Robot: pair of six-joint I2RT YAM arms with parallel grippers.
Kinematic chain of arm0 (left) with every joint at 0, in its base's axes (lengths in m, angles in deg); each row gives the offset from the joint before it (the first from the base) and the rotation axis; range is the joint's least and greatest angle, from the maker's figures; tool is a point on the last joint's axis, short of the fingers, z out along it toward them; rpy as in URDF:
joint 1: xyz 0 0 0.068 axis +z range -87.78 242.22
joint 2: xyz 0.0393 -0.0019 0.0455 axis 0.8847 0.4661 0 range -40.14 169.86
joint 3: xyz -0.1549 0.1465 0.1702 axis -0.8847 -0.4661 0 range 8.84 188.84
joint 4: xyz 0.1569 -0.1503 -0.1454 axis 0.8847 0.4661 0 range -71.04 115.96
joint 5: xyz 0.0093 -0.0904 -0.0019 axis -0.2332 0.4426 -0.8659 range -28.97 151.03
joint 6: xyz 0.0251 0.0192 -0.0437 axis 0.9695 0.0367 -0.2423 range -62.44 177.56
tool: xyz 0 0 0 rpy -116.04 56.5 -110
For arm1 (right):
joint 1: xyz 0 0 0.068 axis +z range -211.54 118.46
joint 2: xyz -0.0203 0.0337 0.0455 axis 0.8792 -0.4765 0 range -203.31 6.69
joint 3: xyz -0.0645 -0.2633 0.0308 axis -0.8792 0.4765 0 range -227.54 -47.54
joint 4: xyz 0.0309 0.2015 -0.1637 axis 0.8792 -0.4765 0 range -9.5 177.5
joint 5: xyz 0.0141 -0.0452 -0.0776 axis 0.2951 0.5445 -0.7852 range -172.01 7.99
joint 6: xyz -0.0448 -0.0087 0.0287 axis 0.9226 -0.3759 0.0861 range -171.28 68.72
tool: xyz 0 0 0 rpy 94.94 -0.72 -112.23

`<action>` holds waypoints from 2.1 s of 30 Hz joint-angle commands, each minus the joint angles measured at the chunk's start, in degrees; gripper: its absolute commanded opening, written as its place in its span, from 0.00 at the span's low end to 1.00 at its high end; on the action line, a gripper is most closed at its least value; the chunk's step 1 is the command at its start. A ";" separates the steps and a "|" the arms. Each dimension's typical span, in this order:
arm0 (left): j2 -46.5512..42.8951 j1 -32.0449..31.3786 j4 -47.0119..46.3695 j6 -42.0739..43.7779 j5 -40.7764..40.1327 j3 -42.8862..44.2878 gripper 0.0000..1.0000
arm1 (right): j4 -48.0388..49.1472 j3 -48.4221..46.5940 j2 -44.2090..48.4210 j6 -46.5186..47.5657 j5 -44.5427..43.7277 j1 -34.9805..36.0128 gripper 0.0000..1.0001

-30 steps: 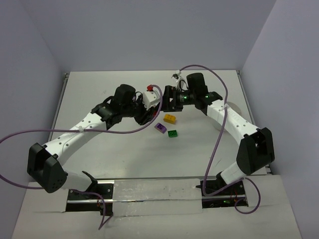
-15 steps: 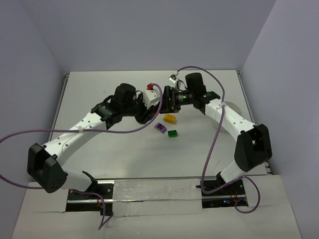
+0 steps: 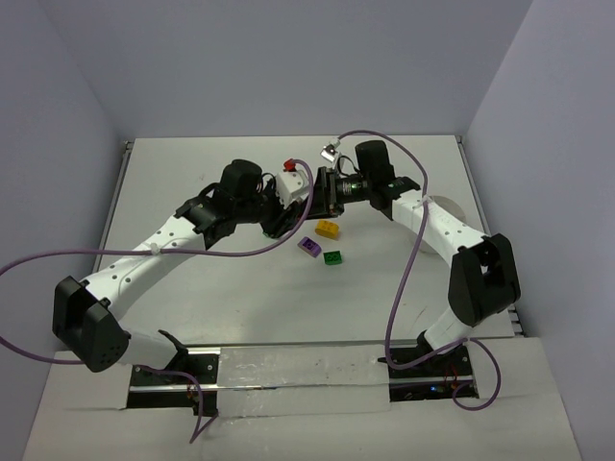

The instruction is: Sort the legos into containers by color

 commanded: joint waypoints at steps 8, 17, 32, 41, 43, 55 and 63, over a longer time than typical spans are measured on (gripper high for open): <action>-4.66 0.03 4.79 3.77 8.58 0.93 0.99 | -2.84 -1.27 3.15 7.76 1.42 -2.34 0.00; -13.67 18.93 7.44 -1.57 43.02 0.96 0.99 | -13.92 2.31 16.10 34.35 -2.81 -2.43 0.00; -11.11 17.05 -19.00 -28.43 52.94 -7.18 0.92 | -30.72 -7.03 16.32 57.48 -6.46 8.39 0.00; -10.26 13.67 -18.93 -28.50 53.47 -7.32 0.91 | -31.19 -8.14 14.80 57.91 -8.70 11.54 0.00; -9.65 13.20 -18.71 -28.45 53.82 -7.13 0.91 | -31.27 -8.23 14.63 57.84 -9.14 11.81 0.00; -7.19 10.68 -13.38 -22.70 48.99 -4.96 0.95 | -33.91 -11.39 14.01 59.58 -7.30 13.65 0.00; -6.24 9.65 -13.81 -22.25 49.19 -4.23 0.88 | -34.27 -11.13 13.41 59.08 -6.39 14.53 0.00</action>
